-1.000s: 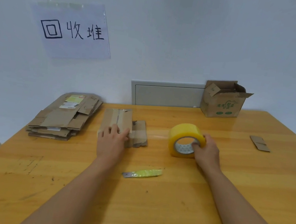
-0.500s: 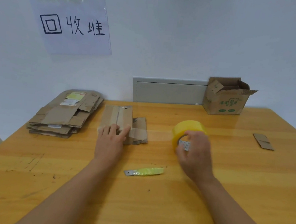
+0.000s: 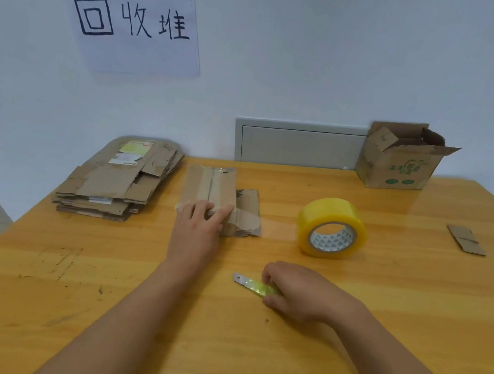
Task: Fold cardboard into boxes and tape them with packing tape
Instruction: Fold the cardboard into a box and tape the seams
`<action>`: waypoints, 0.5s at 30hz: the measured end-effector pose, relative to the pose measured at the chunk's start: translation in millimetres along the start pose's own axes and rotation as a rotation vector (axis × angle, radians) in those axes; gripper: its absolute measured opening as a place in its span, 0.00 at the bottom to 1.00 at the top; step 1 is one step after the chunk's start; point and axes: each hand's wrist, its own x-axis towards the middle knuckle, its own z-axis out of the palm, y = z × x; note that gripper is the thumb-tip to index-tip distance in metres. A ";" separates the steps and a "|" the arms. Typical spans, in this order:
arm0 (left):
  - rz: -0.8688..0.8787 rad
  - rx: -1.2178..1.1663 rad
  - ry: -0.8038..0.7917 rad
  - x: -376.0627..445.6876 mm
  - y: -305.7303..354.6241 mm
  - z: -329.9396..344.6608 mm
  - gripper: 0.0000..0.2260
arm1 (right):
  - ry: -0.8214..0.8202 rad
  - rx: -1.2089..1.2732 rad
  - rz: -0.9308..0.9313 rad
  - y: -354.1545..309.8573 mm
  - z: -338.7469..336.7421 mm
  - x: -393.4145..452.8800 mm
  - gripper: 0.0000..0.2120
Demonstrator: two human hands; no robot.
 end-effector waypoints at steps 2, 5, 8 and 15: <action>-0.032 -0.041 -0.001 0.3 3.1 -1.8 0.19 | -0.096 0.026 0.036 -0.5 -4.4 2.6 0.10; -0.081 -0.075 -0.012 2.5 6.8 -3.6 0.16 | -0.163 0.119 -0.020 4.4 -13.5 5.2 0.09; -0.117 -0.092 0.001 2.8 7.7 -1.7 0.14 | 0.032 0.557 -0.123 9.7 -29.0 10.1 0.20; -0.137 -0.093 0.020 2.0 11.0 1.7 0.14 | 0.686 0.961 -0.177 -7.6 -41.5 53.2 0.08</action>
